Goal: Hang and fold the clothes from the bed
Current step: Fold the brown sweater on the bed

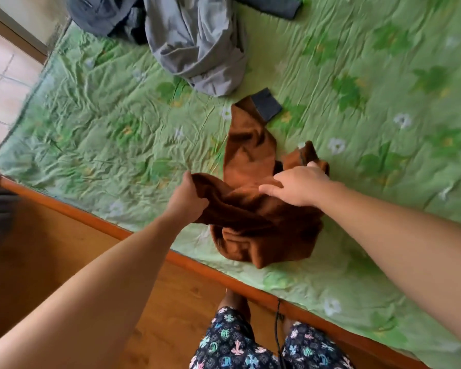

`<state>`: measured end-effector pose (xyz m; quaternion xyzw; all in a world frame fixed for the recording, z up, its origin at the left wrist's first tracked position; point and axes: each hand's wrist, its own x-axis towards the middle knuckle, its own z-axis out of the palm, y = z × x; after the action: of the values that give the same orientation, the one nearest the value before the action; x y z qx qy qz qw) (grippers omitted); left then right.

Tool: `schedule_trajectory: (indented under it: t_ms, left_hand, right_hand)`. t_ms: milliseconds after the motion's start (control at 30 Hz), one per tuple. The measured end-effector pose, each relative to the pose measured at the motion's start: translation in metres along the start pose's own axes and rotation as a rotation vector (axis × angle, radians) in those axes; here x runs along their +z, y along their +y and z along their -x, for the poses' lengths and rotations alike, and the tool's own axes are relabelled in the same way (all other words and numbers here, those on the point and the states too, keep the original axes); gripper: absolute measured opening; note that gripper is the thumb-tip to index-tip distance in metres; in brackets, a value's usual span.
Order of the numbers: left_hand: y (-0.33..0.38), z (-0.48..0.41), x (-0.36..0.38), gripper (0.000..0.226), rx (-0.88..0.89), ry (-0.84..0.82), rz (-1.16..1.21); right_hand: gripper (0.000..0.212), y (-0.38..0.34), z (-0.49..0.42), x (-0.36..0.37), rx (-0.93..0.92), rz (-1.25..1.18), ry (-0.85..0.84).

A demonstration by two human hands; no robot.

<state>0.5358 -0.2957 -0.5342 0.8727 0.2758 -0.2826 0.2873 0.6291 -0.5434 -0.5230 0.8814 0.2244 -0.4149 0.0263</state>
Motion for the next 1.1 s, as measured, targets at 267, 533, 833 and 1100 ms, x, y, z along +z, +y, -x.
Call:
schedule_trajectory:
  t_ms: [267, 533, 833, 1100]
  left_hand:
    - [0.102, 0.086, -0.100, 0.035, 0.277, 0.171, -0.016]
    - [0.222, 0.202, -0.169, 0.041, 0.735, 0.394, -0.058]
    - [0.328, 0.318, -0.160, 0.016, 1.098, 0.364, -0.186]
    - [0.333, 0.333, -0.145, 0.034, 1.023, 0.150, -0.221]
  right_hand:
    - [0.044, 0.071, 0.154, -0.062, 0.215, -0.395, 0.297]
    - [0.034, 0.124, 0.295, -0.111, 0.253, -0.465, 0.481]
    - [0.078, 0.076, 0.395, -0.186, -0.195, -0.638, 0.699]
    - [0.021, 0.081, 0.413, -0.184, -0.187, -0.582, 0.873]
